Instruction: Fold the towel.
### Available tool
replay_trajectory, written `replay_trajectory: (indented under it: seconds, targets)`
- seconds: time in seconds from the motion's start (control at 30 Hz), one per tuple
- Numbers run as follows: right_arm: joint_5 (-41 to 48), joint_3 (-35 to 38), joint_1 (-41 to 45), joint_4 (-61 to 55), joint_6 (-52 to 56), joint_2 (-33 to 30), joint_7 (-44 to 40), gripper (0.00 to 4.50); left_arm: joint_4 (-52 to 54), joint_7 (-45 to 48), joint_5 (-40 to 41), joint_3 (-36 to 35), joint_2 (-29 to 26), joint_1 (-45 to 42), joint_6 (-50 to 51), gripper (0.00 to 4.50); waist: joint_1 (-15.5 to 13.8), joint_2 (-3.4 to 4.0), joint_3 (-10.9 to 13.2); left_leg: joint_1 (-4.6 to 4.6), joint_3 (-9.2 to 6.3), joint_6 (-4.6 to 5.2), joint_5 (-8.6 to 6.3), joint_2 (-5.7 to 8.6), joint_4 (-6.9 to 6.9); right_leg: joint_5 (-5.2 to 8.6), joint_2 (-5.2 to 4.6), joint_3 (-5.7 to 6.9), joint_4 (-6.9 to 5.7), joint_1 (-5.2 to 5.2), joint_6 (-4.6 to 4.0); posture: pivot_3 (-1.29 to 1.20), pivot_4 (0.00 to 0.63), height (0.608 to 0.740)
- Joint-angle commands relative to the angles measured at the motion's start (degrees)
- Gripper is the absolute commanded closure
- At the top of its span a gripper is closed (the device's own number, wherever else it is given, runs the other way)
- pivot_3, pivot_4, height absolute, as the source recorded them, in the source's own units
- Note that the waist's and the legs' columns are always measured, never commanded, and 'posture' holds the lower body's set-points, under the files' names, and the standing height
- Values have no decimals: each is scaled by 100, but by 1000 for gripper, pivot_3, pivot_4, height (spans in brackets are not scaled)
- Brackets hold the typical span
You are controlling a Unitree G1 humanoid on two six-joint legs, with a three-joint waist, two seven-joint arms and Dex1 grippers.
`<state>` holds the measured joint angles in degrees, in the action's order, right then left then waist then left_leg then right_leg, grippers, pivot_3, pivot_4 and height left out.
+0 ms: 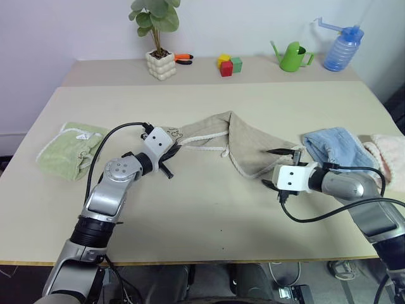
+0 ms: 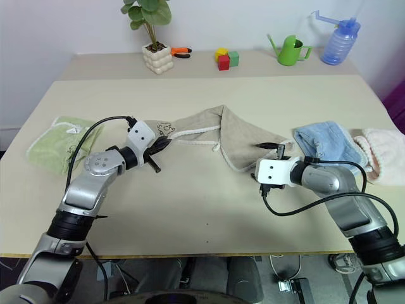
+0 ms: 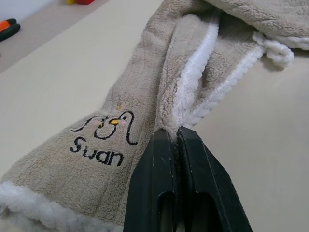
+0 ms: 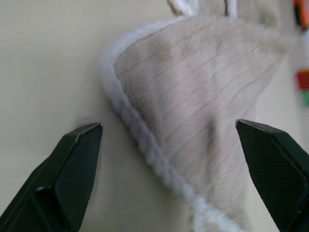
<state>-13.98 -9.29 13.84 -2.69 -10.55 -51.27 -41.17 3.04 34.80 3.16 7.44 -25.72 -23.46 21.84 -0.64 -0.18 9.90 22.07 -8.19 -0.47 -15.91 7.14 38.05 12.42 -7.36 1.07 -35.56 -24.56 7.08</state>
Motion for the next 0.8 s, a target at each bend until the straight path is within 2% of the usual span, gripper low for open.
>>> replay_trajectory:
  seconds: [0.03, 0.37, 0.5, 0.67, 0.8]
  targets:
    - [-251, -111, 286, 365, -407, 228, 239, 0, 292, -37, 51, -99, -5, 19, 20, 4425, 3, -1, 0, -5, 5, 0, 0, -3, 0, 0, 5, -9, 0, 1, 0, 0, 150, 732]
    - [-446, -394, 836, 1043, -808, 902, 386, 0, 425, -47, 29, -100, -34, 138, 92, 4425, 12, -2, 0, -26, 29, 0, -1, -13, -8, -1, 25, -48, -1, 3, -1, 0, 150, 732]
    - [-379, -381, 856, 1071, -863, 975, 365, 1747, 468, -52, 30, -120, -48, 180, 116, 4500, 5, -2, 0, -29, 34, 1, -2, -13, -12, -1, 26, -54, 0, 3, -1, 0, 150, 732]
    - [-200, -321, 805, 974, -906, 993, 282, 4350, 549, -61, 20, -135, -80, 265, 149, 4500, 0, -2, 0, -30, 36, 2, -3, -13, -12, -1, 26, -56, 0, 3, -1, 0, 150, 732]
    - [261, -86, 660, 631, -786, 978, 139, 4439, 713, -2, 119, -393, -298, 434, 196, 4500, 6, -2, 1, -29, 37, 3, -4, -13, -13, -1, 27, -58, 0, 2, -1, 0, 150, 732]
